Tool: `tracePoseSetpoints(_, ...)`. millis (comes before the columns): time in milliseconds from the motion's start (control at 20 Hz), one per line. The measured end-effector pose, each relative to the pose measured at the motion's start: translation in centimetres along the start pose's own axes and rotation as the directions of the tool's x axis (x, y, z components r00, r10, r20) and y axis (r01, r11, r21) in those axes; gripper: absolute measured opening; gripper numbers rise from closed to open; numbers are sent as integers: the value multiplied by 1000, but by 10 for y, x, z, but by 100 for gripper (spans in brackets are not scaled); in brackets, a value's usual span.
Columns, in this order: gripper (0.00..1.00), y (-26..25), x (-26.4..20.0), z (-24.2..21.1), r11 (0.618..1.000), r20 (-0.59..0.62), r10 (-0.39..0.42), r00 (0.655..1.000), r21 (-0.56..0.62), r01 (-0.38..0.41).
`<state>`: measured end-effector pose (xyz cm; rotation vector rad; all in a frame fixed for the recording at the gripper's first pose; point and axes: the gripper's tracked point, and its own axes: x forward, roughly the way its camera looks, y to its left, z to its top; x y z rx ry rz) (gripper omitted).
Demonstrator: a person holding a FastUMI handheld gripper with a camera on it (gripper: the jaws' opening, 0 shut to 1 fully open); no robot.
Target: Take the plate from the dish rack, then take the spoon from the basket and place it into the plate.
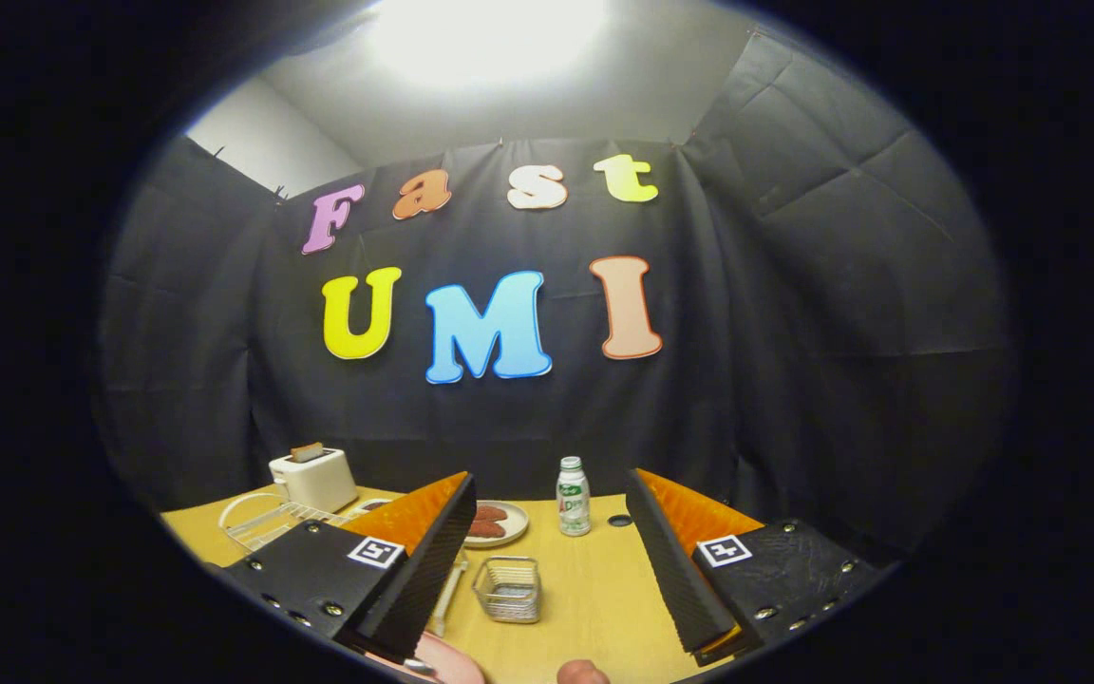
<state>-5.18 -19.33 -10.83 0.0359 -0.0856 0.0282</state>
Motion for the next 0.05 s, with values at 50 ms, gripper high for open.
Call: tracePoseSetpoints(50,96,-14,7,-20,1000,-16,-7,1000,-15,6)
